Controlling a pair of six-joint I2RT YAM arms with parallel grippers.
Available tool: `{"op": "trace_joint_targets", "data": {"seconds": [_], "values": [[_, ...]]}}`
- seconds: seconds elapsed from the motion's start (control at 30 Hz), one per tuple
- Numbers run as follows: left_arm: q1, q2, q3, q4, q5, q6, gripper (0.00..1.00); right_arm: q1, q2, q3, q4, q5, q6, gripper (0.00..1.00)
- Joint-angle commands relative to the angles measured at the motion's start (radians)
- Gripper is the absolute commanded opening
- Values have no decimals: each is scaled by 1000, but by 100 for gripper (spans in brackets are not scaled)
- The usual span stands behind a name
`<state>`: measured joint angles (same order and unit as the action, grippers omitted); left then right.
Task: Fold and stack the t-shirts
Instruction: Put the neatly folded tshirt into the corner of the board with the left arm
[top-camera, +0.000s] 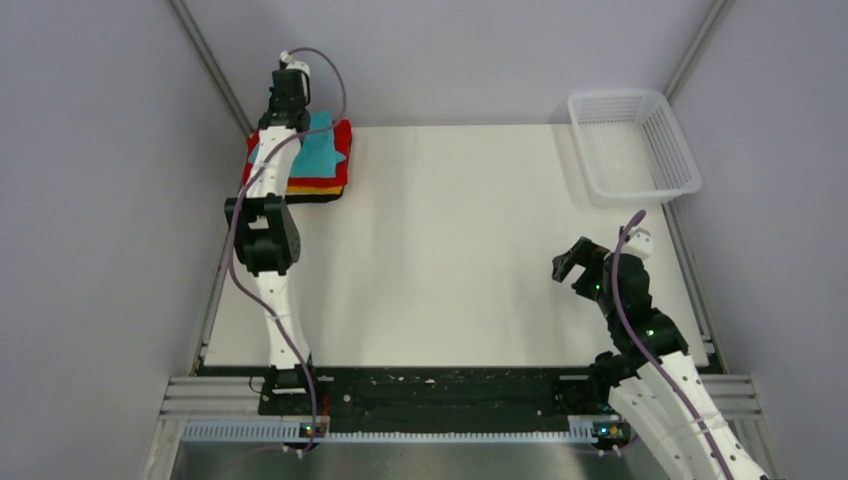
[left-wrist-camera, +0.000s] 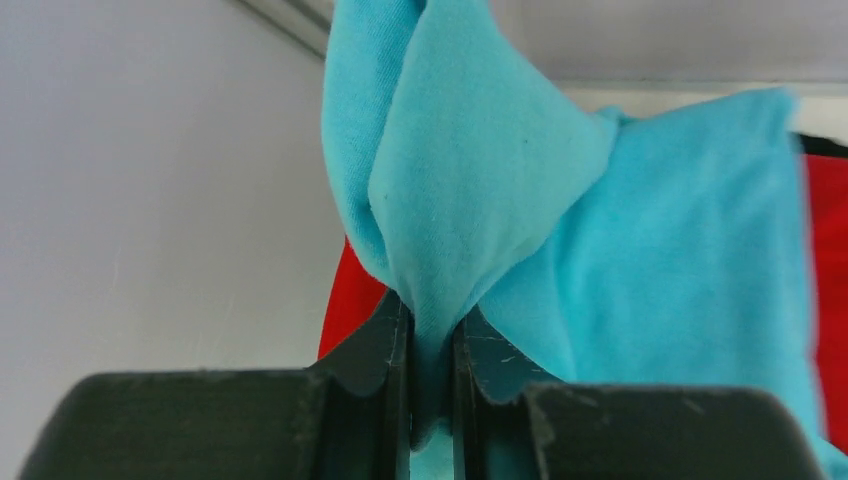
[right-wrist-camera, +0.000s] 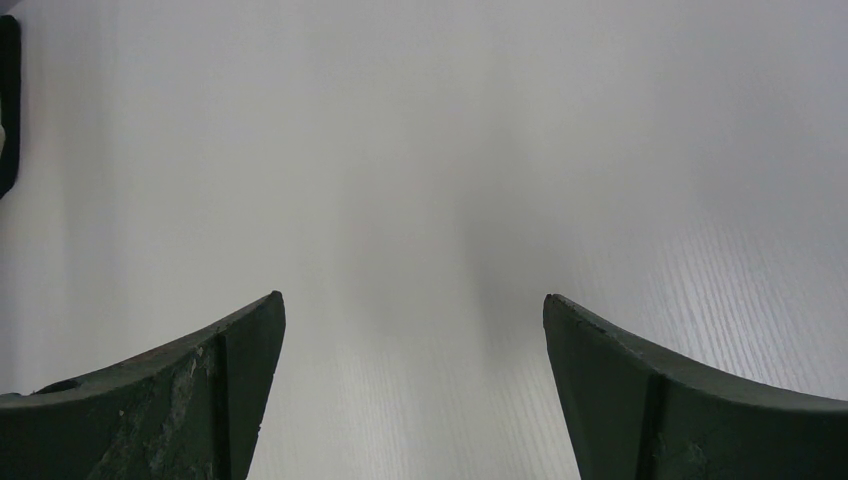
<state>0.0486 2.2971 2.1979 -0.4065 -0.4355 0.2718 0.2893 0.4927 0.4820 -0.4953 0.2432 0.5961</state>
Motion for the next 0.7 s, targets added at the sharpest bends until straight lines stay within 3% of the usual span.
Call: {"op": "trace_joint_targets", "data": {"seconds": [0.0,0.33,0.67], "values": [[-103,-220,-14,72,19,21,0,-11,-13,15,23,14,-1,99],[-189,-292,4,9,-26,41,0,-10,-31,6,40,-16,-10,99],[-187,-223,-43,45,-19,48,0,-11,-38,3,43,-1,-10,99]]}}
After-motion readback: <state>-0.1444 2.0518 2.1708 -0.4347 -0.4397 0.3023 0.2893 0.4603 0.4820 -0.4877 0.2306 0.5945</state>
